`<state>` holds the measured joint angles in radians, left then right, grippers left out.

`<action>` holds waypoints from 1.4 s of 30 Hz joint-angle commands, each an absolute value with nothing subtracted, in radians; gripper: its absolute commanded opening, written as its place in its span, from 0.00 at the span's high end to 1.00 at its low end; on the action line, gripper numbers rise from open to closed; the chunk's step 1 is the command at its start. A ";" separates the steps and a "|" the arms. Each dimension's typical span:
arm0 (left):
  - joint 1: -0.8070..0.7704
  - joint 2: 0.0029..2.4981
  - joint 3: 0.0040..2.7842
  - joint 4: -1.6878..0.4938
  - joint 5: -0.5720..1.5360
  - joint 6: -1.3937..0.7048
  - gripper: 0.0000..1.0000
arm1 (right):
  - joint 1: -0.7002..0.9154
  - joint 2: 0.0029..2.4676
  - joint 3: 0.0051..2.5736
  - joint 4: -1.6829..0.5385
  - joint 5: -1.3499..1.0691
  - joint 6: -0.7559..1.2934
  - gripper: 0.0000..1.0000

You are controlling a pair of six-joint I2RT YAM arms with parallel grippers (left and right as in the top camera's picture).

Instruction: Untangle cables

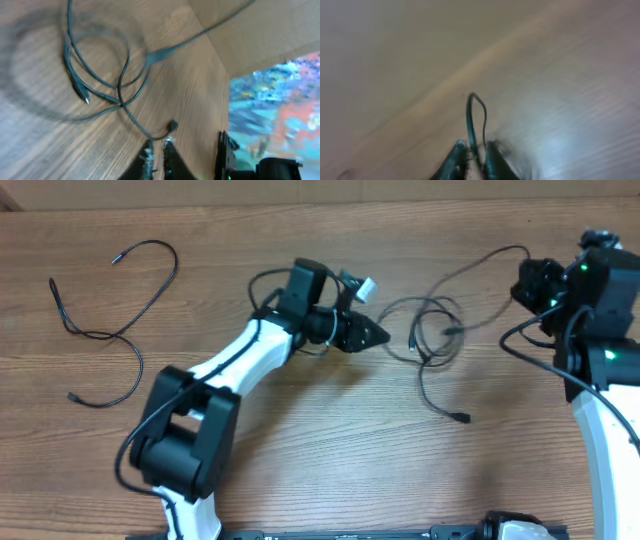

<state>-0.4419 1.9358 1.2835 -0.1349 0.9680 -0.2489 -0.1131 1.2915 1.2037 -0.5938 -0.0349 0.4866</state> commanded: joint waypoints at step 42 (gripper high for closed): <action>-0.290 1.876 1.287 -0.370 0.617 -0.477 0.00 | 0.214 2.096 1.195 -0.178 -0.477 0.283 0.96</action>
